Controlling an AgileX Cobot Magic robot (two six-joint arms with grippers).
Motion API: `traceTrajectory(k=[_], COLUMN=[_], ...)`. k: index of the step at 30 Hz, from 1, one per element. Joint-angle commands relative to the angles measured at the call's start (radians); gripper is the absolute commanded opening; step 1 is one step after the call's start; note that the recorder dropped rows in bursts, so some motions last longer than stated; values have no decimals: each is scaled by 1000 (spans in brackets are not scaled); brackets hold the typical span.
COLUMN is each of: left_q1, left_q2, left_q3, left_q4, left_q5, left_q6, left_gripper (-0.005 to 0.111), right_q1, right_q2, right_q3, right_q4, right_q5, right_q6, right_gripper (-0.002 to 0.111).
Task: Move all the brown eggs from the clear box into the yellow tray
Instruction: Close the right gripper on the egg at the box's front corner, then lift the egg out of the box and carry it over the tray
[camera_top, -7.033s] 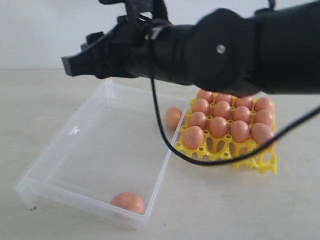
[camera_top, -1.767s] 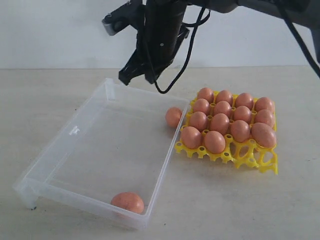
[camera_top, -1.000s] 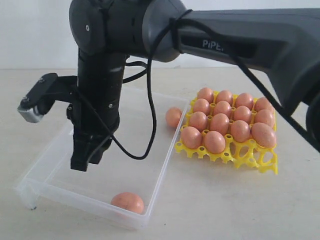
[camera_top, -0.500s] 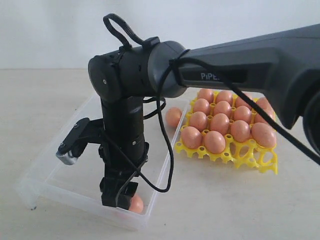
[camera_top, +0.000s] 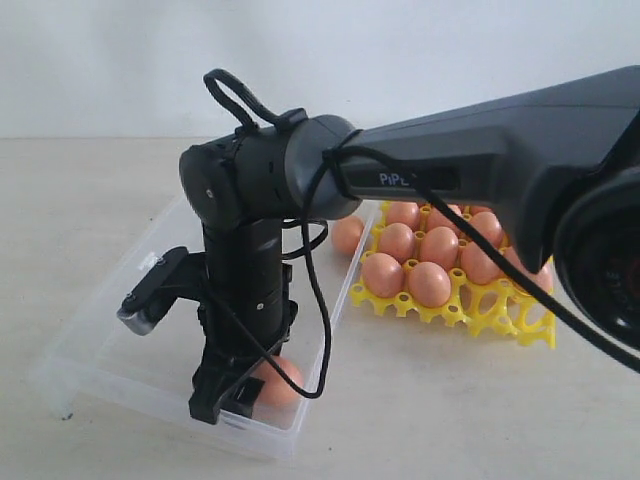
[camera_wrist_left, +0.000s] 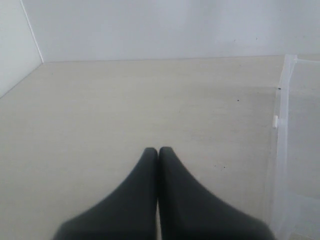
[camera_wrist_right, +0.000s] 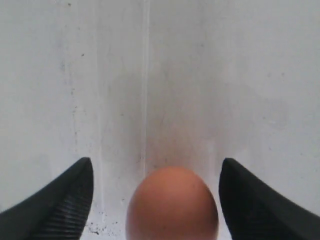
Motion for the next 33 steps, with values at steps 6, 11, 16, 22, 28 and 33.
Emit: traceTrajectory(k=[6, 11, 16, 22, 28, 33], left_q1=[-3, -3, -3, -3, -3, -3], left_q2=[3, 3, 3, 3, 3, 3], left_q3=[-4, -4, -4, -4, -4, -4], left_q4=[4, 4, 4, 4, 4, 4], left_q5=[3, 5, 5, 3, 3, 3], left_q6=[2, 2, 2, 2, 2, 2], left_gripper=[-4, -4, -4, -4, -4, -4], right_q1=[-2, -2, -2, -2, -2, -2], right_q2=[-4, -4, -4, -4, -78, -164], right_q3=[-2, -2, -2, -5, -10, -10], right_q4=[-61, -79, -145, -259, -289, -289], right_q5=[-6, -4, -30, -71, -139, -277], right_q6=[273, 273, 261, 261, 290, 311], right_gripper=[67, 45, 1, 1, 1, 1])
